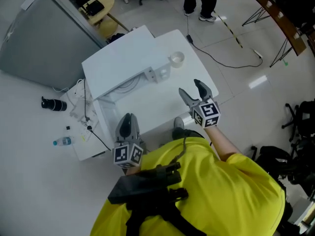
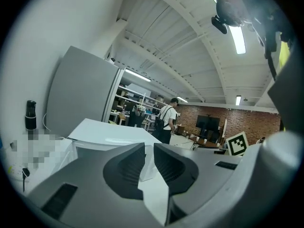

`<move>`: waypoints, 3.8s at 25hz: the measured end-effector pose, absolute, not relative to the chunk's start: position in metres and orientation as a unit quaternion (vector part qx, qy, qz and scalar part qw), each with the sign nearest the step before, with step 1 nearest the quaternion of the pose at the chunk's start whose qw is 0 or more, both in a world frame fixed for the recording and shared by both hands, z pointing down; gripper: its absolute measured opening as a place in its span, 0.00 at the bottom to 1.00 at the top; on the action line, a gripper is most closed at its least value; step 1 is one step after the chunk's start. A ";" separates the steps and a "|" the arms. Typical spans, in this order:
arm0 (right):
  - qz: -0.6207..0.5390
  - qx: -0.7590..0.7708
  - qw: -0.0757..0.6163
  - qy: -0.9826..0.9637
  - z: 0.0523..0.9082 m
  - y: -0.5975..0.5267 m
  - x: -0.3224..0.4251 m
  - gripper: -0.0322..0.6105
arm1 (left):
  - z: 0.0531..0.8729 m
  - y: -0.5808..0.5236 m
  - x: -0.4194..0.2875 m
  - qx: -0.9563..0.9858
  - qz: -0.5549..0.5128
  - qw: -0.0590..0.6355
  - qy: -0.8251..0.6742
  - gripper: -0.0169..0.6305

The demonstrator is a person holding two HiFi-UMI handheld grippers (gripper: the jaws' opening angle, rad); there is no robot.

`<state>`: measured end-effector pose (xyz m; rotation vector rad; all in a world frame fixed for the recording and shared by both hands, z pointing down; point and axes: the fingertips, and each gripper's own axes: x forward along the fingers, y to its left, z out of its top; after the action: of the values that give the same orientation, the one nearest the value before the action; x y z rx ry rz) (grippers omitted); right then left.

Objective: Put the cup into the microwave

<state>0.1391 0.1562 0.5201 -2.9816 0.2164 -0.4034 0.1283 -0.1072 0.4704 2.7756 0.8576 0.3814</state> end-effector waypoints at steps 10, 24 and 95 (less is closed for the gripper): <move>-0.234 -0.971 0.039 0.043 0.701 0.240 0.281 0.89 | 0.546 -0.063 0.189 0.943 0.201 0.077 0.254 0.09; -0.268 -0.962 0.013 0.053 0.805 0.251 0.396 0.81 | 0.613 -0.070 0.200 0.931 0.283 0.055 0.224 0.09; -0.266 -0.918 0.022 0.294 0.723 -0.090 0.289 0.85 | 0.626 -0.173 0.225 0.928 0.257 0.173 0.209 0.09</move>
<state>0.2885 -0.0897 0.7234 -2.8445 0.9103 -0.8256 0.2253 -0.1729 0.6261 2.6307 0.5920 0.7281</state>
